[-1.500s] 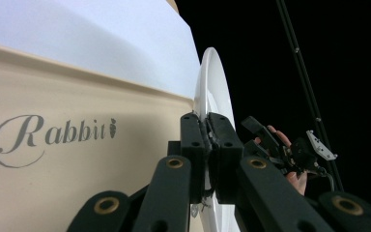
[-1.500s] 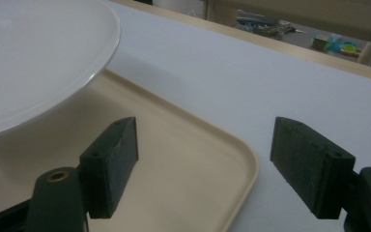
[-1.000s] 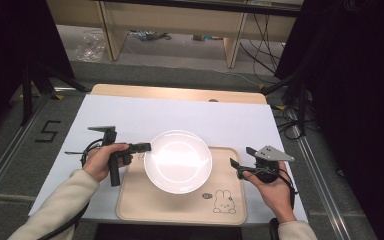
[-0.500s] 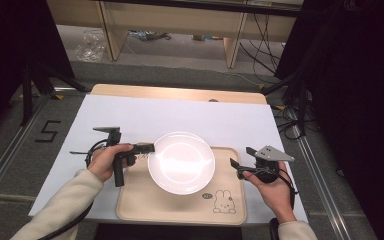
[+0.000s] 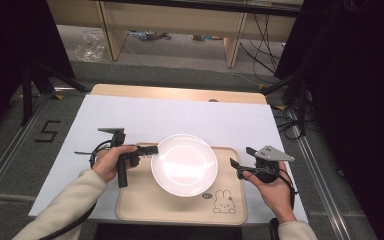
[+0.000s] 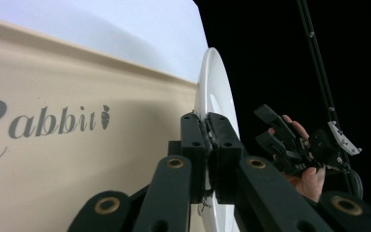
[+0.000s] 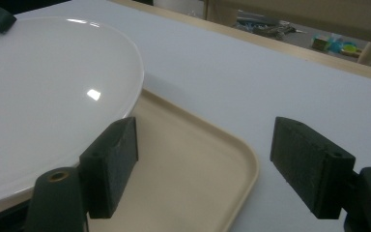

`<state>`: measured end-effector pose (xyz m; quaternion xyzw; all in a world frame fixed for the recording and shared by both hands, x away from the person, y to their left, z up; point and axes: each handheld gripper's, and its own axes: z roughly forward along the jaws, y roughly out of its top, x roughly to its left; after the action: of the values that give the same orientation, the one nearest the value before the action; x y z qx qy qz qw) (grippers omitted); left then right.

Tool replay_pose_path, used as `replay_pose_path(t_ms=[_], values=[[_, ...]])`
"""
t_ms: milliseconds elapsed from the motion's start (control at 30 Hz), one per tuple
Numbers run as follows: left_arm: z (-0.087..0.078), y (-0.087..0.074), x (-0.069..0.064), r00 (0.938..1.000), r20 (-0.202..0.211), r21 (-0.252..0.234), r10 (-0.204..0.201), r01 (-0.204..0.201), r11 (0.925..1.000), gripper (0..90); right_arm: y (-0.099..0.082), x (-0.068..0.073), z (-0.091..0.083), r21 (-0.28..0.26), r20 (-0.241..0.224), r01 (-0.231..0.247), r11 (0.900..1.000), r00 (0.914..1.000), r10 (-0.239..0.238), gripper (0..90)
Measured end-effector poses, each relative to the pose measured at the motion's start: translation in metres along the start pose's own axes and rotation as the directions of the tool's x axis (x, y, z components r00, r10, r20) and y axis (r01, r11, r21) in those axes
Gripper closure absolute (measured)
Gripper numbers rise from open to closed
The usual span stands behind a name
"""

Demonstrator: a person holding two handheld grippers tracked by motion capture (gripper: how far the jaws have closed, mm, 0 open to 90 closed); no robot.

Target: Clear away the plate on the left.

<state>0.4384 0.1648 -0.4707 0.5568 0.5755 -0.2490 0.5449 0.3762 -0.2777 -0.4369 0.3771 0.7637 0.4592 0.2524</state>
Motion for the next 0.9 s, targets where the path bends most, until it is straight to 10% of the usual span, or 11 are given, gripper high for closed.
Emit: replay_pose_path(t_ms=[900], values=[[0.013,-0.003,0.003,0.9996,-0.026,0.026,-0.013,0.014,0.9996,85.9,0.000,0.000,0.000,0.001,-0.001,0.000,1.0000,1.0000,0.000,26.1]])
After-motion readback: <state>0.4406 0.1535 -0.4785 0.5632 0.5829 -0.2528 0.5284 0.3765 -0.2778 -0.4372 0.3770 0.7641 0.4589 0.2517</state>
